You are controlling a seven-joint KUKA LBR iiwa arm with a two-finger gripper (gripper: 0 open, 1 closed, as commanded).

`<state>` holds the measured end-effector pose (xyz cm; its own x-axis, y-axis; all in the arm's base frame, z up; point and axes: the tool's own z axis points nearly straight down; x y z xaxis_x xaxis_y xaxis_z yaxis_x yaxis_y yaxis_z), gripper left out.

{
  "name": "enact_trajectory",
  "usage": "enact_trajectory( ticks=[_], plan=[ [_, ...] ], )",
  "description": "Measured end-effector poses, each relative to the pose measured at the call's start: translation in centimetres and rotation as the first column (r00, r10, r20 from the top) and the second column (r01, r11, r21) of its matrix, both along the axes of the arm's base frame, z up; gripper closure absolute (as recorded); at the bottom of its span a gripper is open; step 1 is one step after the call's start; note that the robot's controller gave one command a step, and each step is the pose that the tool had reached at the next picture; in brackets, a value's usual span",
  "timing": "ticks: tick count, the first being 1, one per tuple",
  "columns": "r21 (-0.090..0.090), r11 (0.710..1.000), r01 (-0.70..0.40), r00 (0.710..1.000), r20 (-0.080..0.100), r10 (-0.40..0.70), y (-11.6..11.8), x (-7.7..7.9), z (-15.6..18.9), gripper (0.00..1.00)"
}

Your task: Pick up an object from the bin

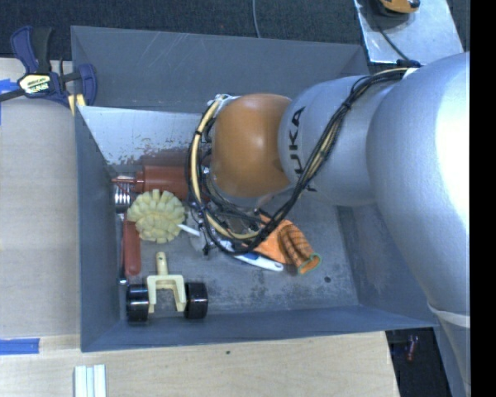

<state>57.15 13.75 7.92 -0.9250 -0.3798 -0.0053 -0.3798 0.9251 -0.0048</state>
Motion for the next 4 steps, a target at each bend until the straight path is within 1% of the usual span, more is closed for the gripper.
enact_trajectory(
  ticks=[4],
  plan=[
    [0.000, 1.000, 0.000, 1.000, 0.000, 0.000, -0.01, 0.00, 0.00, 1.00]
  ],
)
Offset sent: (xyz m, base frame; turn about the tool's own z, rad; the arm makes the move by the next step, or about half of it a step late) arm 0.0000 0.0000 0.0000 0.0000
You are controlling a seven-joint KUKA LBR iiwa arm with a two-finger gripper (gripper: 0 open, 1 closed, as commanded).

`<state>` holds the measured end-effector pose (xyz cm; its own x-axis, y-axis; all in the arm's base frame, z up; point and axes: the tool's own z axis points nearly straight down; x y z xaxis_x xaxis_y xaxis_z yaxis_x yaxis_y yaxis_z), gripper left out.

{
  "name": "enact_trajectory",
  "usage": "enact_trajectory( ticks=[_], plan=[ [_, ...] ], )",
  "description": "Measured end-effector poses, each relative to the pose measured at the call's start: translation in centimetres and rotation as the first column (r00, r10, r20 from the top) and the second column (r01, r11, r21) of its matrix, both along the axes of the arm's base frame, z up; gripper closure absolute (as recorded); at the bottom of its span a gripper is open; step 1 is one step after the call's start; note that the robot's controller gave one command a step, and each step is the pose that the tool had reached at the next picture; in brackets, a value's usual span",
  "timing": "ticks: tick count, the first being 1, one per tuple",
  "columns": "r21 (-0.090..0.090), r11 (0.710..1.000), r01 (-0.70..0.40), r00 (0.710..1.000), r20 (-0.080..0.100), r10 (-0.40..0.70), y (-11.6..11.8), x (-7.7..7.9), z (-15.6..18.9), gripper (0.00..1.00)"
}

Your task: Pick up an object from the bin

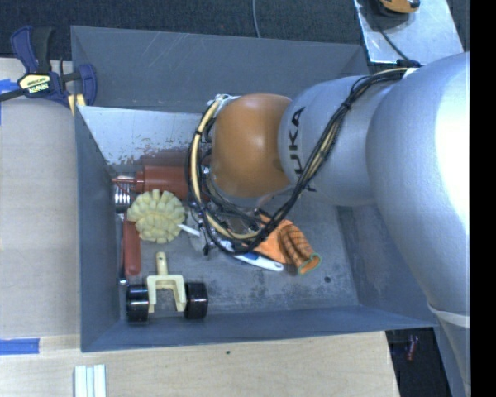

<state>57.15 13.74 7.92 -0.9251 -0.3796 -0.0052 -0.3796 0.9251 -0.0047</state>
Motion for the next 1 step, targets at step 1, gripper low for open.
enact_trajectory(
  ticks=[1],
  plan=[
    [0.000, 1.000, 0.000, 1.000, 0.000, 0.000, 0.00, 0.00, 0.00, 1.00]
  ],
)
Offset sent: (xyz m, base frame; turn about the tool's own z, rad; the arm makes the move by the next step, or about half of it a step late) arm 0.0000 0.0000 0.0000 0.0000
